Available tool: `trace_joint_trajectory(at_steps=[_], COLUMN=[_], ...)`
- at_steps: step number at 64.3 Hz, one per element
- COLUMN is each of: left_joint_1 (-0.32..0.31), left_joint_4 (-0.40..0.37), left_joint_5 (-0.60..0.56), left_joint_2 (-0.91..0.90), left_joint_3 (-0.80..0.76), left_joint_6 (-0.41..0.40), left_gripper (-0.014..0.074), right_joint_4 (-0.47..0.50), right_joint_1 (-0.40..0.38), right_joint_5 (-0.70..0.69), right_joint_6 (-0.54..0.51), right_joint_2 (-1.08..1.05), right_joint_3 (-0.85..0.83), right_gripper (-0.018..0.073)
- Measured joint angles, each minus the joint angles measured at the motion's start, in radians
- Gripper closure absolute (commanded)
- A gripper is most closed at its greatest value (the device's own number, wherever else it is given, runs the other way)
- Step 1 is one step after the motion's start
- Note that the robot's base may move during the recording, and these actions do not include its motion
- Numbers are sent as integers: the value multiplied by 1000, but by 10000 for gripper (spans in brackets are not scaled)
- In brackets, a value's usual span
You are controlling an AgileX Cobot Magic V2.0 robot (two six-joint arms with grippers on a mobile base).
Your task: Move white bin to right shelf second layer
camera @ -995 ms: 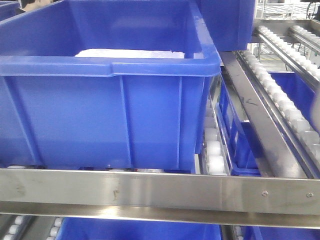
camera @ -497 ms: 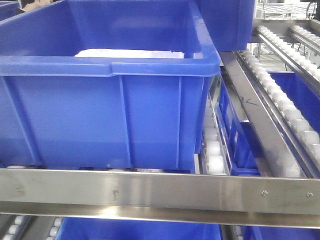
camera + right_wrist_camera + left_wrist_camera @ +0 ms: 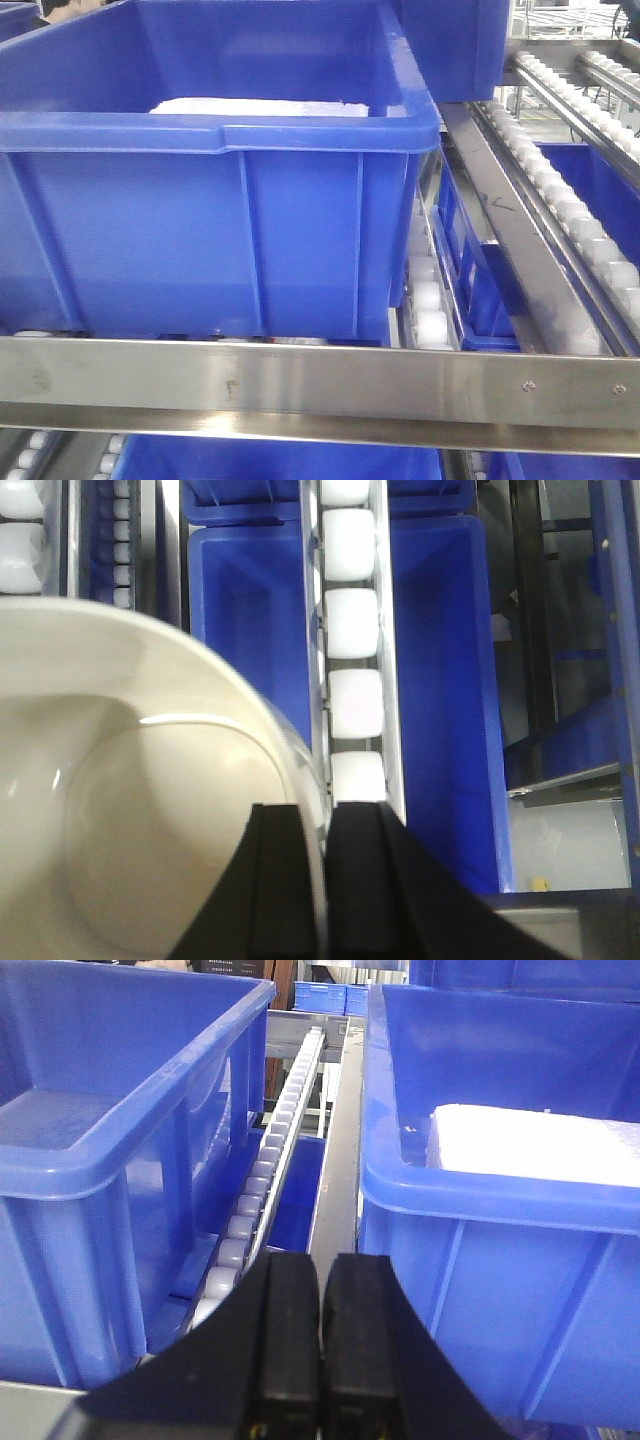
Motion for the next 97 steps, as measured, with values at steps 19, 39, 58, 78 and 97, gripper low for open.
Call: trace_joint_trajectory(at_steps=[19, 39, 58, 78, 97], left_joint_1=[0, 0, 0, 0, 0], left_joint_4=[0, 0, 0, 0, 0], left_joint_5=[0, 0, 0, 0, 0], left_joint_2=[0, 0, 0, 0, 0], left_joint_3=[0, 0, 0, 0, 0], left_joint_6=[0, 0, 0, 0, 0], left_gripper=[512, 512, 512, 512, 512], right_joint_4=[43, 44, -120, -595, -752], right_joint_1=[0, 97, 288, 573, 669], right_joint_5=[19, 137, 185, 203, 103], right_joint_6=[0, 19, 282, 917, 1091], right_joint_2=[-19, -201, -334, -381, -511], right_joint_3=[-10, -25, -25, -25, 73], right_gripper=[208, 328, 506, 510, 510])
